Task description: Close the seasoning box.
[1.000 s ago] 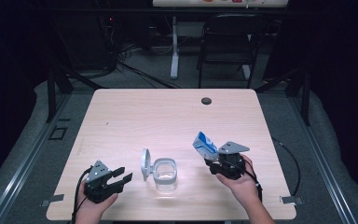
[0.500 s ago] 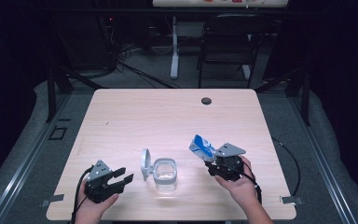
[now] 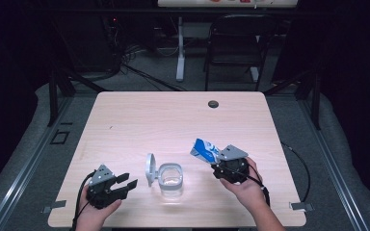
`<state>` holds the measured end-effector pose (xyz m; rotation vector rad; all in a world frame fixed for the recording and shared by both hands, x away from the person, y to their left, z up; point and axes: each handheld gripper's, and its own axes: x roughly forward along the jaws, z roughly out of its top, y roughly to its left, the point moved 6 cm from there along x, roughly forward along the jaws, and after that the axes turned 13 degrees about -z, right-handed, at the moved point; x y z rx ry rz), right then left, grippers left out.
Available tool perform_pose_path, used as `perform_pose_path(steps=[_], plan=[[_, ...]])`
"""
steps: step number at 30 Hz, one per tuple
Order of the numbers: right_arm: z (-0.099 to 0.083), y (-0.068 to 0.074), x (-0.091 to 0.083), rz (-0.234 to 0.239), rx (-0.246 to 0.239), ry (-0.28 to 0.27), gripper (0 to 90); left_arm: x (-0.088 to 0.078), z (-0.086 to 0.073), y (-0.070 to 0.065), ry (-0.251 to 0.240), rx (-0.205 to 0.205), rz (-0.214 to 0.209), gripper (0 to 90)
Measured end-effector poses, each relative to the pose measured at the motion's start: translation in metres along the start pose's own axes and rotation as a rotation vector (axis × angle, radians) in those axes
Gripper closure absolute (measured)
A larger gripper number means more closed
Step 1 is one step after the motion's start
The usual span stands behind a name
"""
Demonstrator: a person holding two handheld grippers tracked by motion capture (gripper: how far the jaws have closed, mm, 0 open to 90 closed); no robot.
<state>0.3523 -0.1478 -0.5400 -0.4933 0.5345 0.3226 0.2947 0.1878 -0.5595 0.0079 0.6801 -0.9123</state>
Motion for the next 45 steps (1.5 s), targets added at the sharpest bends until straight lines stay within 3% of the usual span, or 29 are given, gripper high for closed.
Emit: perform_pose_path(steps=[8,18,22,28,39,45], plan=[[0.006,0.005,-0.004,-0.019,-0.023,-0.013,45.5,-0.001,0.003,-0.005,0.006,0.005,-0.005,56.3],[0.009,0.007,-0.011,-0.045,-0.096,-0.015,45.6,0.003,0.003,-0.007,0.037,0.006,-0.032,56.3],[0.01,0.009,-0.012,-0.051,-0.106,-0.016,45.6,0.004,0.003,-0.008,0.035,0.009,-0.032,56.3],[0.01,0.016,-0.012,-0.07,-0.166,-0.014,45.6,0.005,0.004,-0.011,0.044,0.019,-0.027,56.1],[0.011,0.024,-0.009,-0.096,-0.231,-0.009,45.6,0.008,0.003,-0.013,0.046,0.027,-0.033,56.2],[0.01,0.027,-0.008,-0.108,-0.249,-0.014,45.6,0.008,0.003,-0.013,0.047,0.029,-0.027,55.9]])
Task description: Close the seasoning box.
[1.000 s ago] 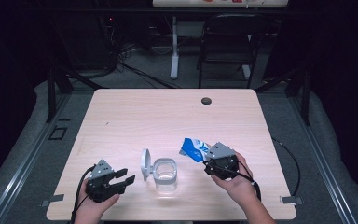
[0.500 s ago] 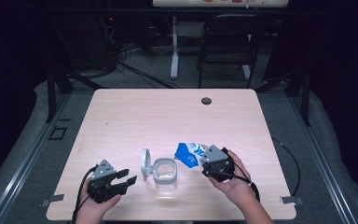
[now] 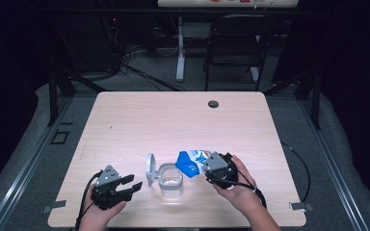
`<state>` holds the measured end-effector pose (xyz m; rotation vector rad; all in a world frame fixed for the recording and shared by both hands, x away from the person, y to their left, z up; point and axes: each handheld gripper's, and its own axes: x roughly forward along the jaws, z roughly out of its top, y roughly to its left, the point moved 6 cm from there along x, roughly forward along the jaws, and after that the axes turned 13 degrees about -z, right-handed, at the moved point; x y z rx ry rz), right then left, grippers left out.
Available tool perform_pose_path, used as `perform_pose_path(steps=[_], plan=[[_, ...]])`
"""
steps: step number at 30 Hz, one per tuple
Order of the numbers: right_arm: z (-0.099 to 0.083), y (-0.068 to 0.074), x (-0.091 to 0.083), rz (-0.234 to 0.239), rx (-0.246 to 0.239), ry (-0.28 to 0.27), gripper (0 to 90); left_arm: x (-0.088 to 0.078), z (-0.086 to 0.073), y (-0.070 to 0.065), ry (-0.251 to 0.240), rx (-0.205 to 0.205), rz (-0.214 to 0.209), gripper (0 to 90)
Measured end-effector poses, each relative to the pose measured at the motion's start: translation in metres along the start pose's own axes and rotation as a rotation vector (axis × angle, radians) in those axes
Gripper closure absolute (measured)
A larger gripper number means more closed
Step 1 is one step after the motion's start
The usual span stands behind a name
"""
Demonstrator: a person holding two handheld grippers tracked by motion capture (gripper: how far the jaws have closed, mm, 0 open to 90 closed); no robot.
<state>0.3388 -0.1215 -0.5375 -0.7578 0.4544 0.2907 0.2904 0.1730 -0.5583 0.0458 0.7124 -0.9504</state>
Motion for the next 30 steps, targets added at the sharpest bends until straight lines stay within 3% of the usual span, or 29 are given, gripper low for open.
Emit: perform_pose_path(steps=[12,30], plan=[[-0.0006,0.0004,0.0004,-0.025,-0.02,-0.004,45.6,0.0005,0.0001,0.0001,-0.001,0.004,0.001,55.5],[-0.0017,0.0008,-0.0003,-0.067,-0.091,-0.003,45.7,0.0033,-0.0004,-0.0026,0.01,0.012,-0.006,57.2]])
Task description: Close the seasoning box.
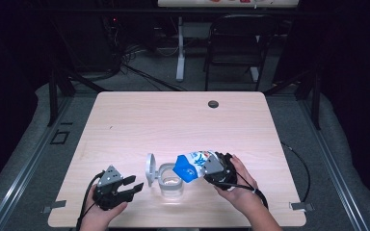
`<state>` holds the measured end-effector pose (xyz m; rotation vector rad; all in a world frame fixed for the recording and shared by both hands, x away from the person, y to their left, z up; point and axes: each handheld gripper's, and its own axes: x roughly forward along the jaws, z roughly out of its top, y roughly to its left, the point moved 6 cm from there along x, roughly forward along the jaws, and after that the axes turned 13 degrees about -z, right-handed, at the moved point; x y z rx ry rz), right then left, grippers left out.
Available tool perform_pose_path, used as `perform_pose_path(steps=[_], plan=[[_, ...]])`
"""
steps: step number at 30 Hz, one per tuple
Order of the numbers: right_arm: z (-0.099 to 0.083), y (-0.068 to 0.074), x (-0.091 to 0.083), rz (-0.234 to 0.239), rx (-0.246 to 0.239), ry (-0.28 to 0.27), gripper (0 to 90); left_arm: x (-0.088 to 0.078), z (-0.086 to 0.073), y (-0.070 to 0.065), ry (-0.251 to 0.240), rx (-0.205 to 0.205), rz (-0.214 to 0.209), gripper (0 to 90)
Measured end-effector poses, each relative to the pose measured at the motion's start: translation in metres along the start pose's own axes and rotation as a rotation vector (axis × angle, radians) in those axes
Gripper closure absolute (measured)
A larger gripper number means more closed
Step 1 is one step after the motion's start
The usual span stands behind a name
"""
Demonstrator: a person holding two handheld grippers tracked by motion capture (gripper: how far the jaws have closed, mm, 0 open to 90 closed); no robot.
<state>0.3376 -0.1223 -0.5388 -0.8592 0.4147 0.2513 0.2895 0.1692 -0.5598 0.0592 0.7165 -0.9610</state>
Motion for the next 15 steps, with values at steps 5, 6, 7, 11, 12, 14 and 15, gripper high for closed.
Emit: perform_pose_path(steps=[5,6,7,11,12,14,15], plan=[[-0.001,0.0016,0.0001,-0.017,-0.036,0.006,45.7,0.0003,-0.0003,-0.0003,0.005,0.001,0.003,57.0],[-0.0009,0.0021,0.0003,-0.02,-0.042,0.003,45.7,0.0003,-0.0003,-0.0003,0.006,0.001,0.003,57.0],[-0.0006,0.0029,0.0005,-0.022,-0.044,0.0,45.7,0.0004,-0.0004,-0.0004,0.006,0.0,0.002,56.9],[-0.0004,0.0038,-0.0001,-0.029,-0.057,0.004,45.8,0.0007,-0.0002,-0.0014,0.003,-0.002,-0.002,56.9],[-0.0004,0.0039,0.0,-0.031,-0.061,0.004,45.7,0.0008,-0.0001,-0.0017,0.001,-0.003,-0.005,56.9],[-0.0001,0.0037,0.0003,-0.038,-0.067,0.005,45.8,0.0009,0.0,-0.0022,0.003,0.003,-0.007,56.9],[0.0,0.0033,0.0004,-0.039,-0.072,0.006,45.7,0.0009,0.0,-0.0022,0.003,0.003,-0.007,56.9]])
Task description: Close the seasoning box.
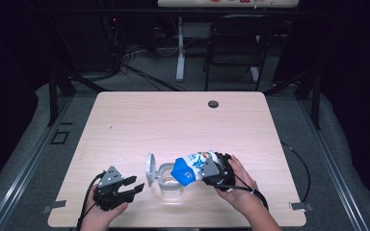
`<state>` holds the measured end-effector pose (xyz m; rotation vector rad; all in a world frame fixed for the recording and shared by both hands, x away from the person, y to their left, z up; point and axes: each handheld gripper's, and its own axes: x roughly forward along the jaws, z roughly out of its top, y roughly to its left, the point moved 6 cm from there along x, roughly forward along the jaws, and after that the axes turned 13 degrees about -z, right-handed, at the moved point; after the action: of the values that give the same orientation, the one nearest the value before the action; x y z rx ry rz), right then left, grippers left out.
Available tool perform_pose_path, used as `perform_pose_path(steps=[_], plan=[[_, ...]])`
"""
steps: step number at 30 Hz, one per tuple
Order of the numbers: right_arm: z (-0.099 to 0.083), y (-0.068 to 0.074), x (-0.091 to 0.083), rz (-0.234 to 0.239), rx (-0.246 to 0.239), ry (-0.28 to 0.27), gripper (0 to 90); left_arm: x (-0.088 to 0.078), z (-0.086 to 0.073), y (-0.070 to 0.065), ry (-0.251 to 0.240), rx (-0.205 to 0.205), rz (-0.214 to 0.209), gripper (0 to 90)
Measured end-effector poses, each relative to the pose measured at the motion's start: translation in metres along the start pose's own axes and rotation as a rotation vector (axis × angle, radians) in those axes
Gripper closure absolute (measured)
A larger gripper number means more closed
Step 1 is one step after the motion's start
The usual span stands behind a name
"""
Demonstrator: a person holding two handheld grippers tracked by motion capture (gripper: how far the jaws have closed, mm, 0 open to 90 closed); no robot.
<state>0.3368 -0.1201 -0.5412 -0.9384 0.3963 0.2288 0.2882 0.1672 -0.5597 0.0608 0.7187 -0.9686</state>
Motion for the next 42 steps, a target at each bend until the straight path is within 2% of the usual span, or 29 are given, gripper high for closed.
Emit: perform_pose_path(steps=[3,6,8,9,12,13,19,22,23,26,29,34,40,41,42], plan=[[0.0004,-0.0007,-0.0002,-0.004,-0.014,0.012,45.8,0.0016,-0.0007,-0.0008,0.007,0.002,0.003,56.7],[0.0012,0.0006,0.0005,-0.007,-0.001,0.002,45.8,0.0014,-0.0005,-0.0009,0.007,0.002,0.002,56.5],[0.0009,0.0006,0.0004,-0.011,-0.019,0.008,45.8,0.0,-0.0002,-0.0004,0.012,0.005,0.004,56.5],[0.0004,-0.0006,-0.0007,-0.013,-0.046,0.026,45.8,-0.0001,0.0,0.0001,0.009,0.01,0.004,56.5],[0.0001,0.0003,0.0,-0.02,-0.056,0.026,45.8,0.0005,0.0002,-0.0003,0.001,0.006,0.018,56.7],[-0.0001,0.0002,0.0,-0.021,-0.06,0.028,45.8,0.001,0.0003,-0.001,-0.003,0.003,0.003,56.8],[0.0008,0.0007,0.0012,-0.029,-0.053,0.019,45.8,0.0019,0.0005,-0.0029,0.007,0.014,0.001,56.8],[0.0016,-0.0005,0.0006,-0.036,-0.079,0.027,45.8,0.0008,0.0003,-0.0024,0.013,0.009,0.004,56.8],[0.0021,0.0004,0.0015,-0.033,-0.071,0.016,45.8,0.0014,0.0005,-0.0021,0.0,0.005,0.008,56.8],[0.0026,0.0012,0.0021,-0.036,-0.075,0.011,45.9,0.0013,0.0,-0.0018,0.001,0.001,0.001,57.1],[0.0026,0.0015,0.0031,-0.039,-0.079,0.007,45.9,0.0019,-0.0005,-0.0022,0.016,0.009,0.002,57.1],[0.0023,0.0003,0.0028,-0.058,-0.114,0.011,45.9,0.0046,-0.0005,-0.0037,0.019,0.014,-0.001,57.1],[0.0032,-0.0002,0.0029,-0.073,-0.123,0.008,46.1,0.0053,-0.0007,-0.0047,0.016,0.014,-0.002,57.1],[0.0031,-0.0014,0.002,-0.078,-0.141,0.02,46.1,0.005,-0.0007,-0.0042,0.017,0.018,0.001,57.1],[0.0031,-0.0002,0.0031,-0.078,-0.13,0.007,46.1,0.0051,-0.0006,-0.0044,0.014,0.014,0.001,57.1]])
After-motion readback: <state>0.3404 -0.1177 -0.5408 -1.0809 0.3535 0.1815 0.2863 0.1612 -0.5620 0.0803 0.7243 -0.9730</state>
